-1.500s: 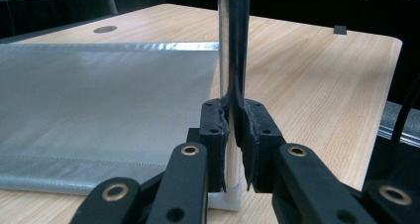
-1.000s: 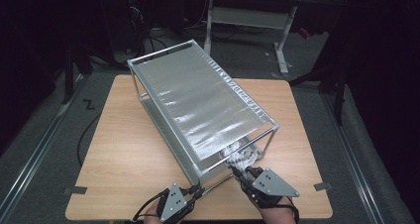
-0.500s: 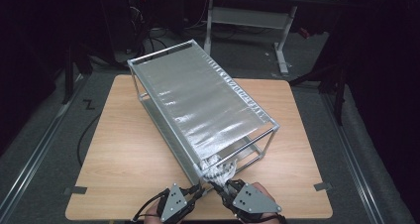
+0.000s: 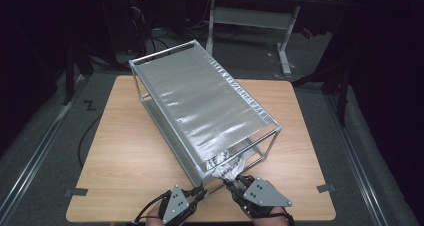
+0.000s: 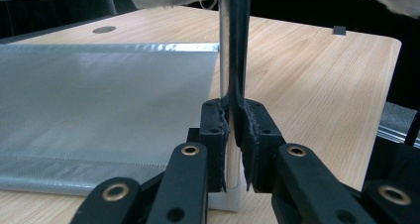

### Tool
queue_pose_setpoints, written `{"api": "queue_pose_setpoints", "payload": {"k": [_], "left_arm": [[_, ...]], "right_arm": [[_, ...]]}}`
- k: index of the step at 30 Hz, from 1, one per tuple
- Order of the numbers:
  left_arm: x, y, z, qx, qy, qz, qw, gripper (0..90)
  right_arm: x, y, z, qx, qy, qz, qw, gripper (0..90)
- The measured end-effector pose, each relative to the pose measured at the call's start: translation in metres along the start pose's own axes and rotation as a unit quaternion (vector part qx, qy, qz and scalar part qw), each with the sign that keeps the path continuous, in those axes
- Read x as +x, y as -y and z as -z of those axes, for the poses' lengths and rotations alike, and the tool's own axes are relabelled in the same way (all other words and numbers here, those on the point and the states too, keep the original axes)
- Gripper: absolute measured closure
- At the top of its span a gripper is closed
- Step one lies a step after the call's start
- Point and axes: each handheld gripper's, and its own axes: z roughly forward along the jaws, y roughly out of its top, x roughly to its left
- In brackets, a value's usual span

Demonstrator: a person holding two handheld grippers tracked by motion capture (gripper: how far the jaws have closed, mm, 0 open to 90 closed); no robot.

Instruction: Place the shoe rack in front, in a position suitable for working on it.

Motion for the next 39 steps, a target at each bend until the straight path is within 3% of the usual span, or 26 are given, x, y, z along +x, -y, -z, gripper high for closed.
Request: {"api": "queue_pose_setpoints", "payload": {"k": [10,17,26,32,39], "left_arm": [[0.000,0.000,0.000,-0.001,0.001,0.002,1.0000,80.4],[0.000,0.000,0.000,0.000,0.001,0.002,1.0000,80.4],[0.000,0.000,0.000,0.001,0.001,0.000,1.0000,80.4],[0.000,0.000,0.000,0.001,0.001,0.000,1.0000,80.4],[-0.001,0.000,0.000,0.000,0.001,-0.002,1.0000,80.4]], "right_arm": [[-0.046,0.012,0.003,0.003,0.062,-0.051,0.9968,78.1],[-0.075,0.018,0.008,0.003,0.107,-0.074,0.9915,78.1],[-0.102,0.025,0.014,0.001,0.152,-0.107,0.9825,78.1],[-0.122,0.031,0.021,-0.008,0.170,-0.143,0.9750,78.1],[-0.129,0.034,0.024,-0.010,0.178,-0.147,0.9728,78.1]]}}
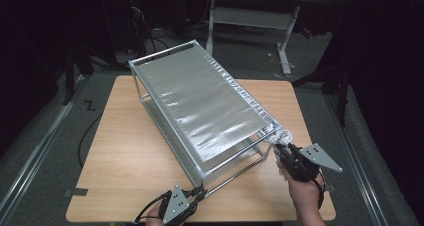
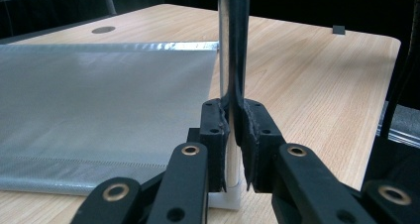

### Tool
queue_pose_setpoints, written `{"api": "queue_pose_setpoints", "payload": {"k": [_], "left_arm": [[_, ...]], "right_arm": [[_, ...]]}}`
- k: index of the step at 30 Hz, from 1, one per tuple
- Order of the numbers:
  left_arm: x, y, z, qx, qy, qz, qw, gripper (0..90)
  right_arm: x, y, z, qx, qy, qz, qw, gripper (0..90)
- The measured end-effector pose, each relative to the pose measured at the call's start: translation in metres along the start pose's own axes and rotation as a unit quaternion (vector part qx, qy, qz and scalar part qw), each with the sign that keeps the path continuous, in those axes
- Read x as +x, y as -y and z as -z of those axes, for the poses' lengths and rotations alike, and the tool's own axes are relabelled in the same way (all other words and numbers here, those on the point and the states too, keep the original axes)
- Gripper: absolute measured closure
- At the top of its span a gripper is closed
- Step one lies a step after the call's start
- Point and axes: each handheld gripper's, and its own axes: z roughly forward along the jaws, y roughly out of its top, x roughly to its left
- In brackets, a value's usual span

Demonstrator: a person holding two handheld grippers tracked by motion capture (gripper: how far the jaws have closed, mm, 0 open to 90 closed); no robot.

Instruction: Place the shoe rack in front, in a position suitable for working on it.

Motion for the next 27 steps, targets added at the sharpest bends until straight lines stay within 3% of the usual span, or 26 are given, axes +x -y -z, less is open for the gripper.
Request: {"api": "queue_pose_setpoints", "payload": {"k": [15,27], "left_arm": [[0.000,0.000,0.000,0.000,0.004,-0.005,1.0000,80.5],[0.000,0.000,0.000,0.001,0.006,-0.007,1.0000,80.4]], "right_arm": [[0.002,0.006,-0.002,0.014,0.008,0.007,0.9999,77.9],[0.003,0.033,-0.016,0.075,0.016,0.020,0.9968,77.9]]}}
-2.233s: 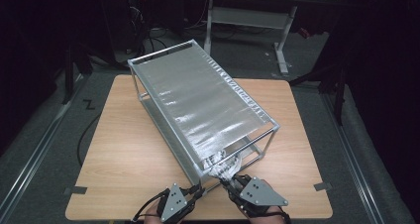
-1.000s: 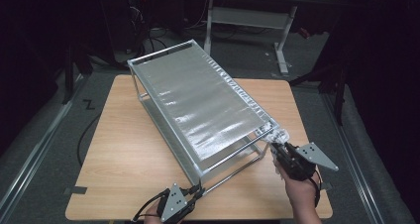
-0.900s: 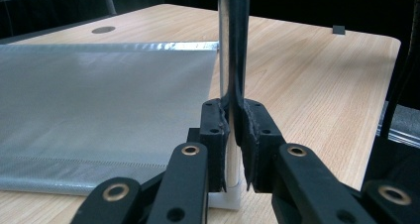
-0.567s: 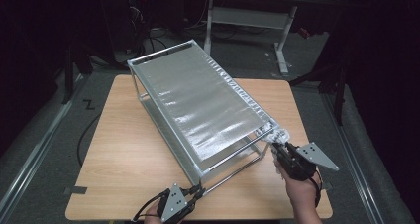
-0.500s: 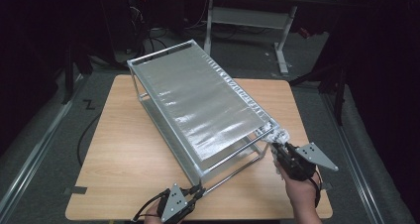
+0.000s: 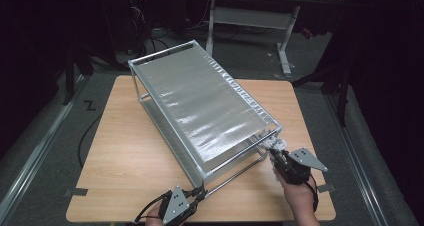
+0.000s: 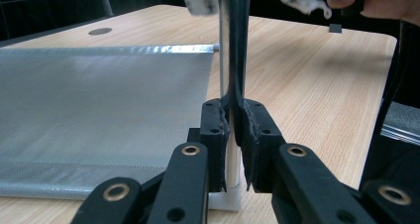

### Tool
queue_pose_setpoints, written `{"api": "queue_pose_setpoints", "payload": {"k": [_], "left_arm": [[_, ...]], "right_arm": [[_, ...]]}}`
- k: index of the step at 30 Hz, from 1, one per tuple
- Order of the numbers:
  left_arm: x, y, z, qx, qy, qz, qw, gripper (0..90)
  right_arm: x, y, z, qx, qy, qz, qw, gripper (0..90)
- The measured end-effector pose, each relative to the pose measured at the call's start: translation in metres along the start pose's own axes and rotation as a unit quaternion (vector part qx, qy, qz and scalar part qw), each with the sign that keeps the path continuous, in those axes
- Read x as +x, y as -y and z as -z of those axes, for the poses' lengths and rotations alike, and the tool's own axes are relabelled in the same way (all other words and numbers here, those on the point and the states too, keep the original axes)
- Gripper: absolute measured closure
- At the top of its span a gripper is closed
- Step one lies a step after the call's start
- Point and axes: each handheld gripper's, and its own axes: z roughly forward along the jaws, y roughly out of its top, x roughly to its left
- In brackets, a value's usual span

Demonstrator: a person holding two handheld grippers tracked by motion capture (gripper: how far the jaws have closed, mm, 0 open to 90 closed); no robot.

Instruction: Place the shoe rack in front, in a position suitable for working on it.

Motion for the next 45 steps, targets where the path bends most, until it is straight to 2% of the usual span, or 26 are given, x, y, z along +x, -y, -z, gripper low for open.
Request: {"api": "queue_pose_setpoints", "payload": {"k": [6,14,21,27,29,31,34,40,45], "left_arm": [[0.000,0.000,0.000,0.000,0.003,-0.001,1.0000,80.4],[0.000,0.000,0.000,0.000,0.005,-0.002,1.0000,80.4],[0.001,0.000,0.000,0.000,0.006,-0.002,1.0000,80.4],[0.000,0.000,0.000,0.000,0.005,-0.002,1.0000,80.4],[0.001,0.000,0.000,0.000,0.006,-0.001,1.0000,80.4],[0.001,0.000,-0.001,0.000,0.007,-0.001,1.0000,80.4],[0.000,0.000,-0.001,0.000,0.007,0.000,1.0000,80.4],[0.001,0.000,-0.001,0.000,0.007,0.000,1.0000,80.4],[0.000,0.000,-0.001,0.000,0.007,-0.001,1.0000,80.3]], "right_arm": [[0.000,0.015,-0.014,0.040,-0.003,0.002,0.9992,77.9],[-0.004,0.034,-0.032,0.113,-0.005,0.000,0.9936,78.0],[-0.004,0.038,-0.036,0.131,-0.005,-0.014,0.9913,77.8],[-0.003,0.035,-0.033,0.120,-0.008,-0.025,0.9924,77.5],[-0.003,0.032,-0.031,0.107,-0.009,-0.019,0.9940,77.5],[-0.003,0.027,-0.028,0.098,-0.007,-0.023,0.9949,77.5],[-0.002,0.017,-0.022,0.071,-0.002,-0.016,0.9973,77.5],[-0.003,0.002,-0.011,0.029,0.003,-0.016,0.9995,77.2],[-0.004,-0.009,-0.001,0.000,0.004,-0.019,0.9998,76.9]]}}
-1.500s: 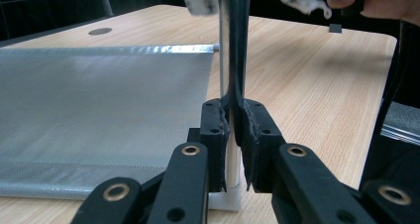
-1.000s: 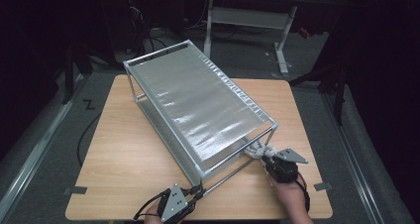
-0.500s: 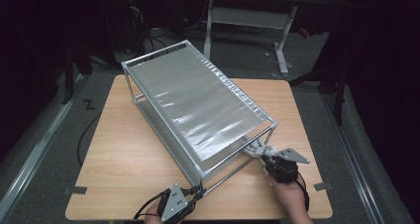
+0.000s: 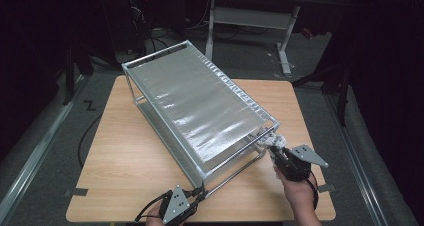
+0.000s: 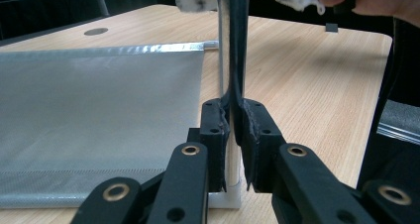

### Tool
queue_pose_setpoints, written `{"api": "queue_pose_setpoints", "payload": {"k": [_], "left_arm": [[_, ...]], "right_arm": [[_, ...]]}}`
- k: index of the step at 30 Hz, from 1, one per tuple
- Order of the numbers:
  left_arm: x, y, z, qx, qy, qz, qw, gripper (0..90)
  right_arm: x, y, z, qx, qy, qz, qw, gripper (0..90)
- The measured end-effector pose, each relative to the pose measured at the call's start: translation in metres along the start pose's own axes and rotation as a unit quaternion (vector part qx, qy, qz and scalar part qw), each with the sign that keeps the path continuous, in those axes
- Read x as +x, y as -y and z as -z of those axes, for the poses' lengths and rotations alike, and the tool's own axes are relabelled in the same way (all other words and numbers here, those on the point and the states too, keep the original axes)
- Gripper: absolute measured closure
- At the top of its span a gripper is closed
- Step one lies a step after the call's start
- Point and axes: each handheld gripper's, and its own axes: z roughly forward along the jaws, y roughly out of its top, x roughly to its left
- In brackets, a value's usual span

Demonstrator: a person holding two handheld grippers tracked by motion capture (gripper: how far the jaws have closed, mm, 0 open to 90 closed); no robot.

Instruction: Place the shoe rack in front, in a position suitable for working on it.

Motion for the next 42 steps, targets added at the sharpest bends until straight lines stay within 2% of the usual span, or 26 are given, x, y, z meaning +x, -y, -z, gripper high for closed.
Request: {"api": "queue_pose_setpoints", "payload": {"k": [6,9,17,28,34,41,42], "left_arm": [[0.000,0.000,0.000,0.000,0.000,0.000,1.0000,80.3],[0.000,0.000,0.000,0.000,0.001,-0.001,1.0000,80.4],[-0.001,0.000,0.000,0.000,0.002,-0.002,1.0000,80.4],[-0.001,0.000,0.000,0.001,0.002,-0.004,1.0000,80.4],[-0.001,0.000,0.000,0.001,0.003,-0.004,1.0000,80.4],[-0.001,-0.001,0.000,0.002,0.003,-0.005,1.0000,80.4],[-0.001,-0.001,0.000,0.002,0.003,-0.005,1.0000,80.4]], "right_arm": [[0.000,-0.013,0.014,-0.042,0.002,-0.007,0.9991,77.1],[-0.001,-0.018,0.019,-0.053,0.006,-0.011,0.9985,77.1],[-0.002,-0.016,0.019,-0.054,0.014,-0.007,0.9984,77.2],[-0.002,-0.012,0.019,-0.045,0.011,-0.003,0.9989,77.2],[-0.002,-0.002,0.009,-0.017,0.012,0.002,0.9998,77.2],[-0.005,0.019,-0.009,0.036,0.009,0.004,0.9993,77.2],[-0.006,0.023,-0.012,0.051,0.006,0.001,0.9987,77.2]]}}
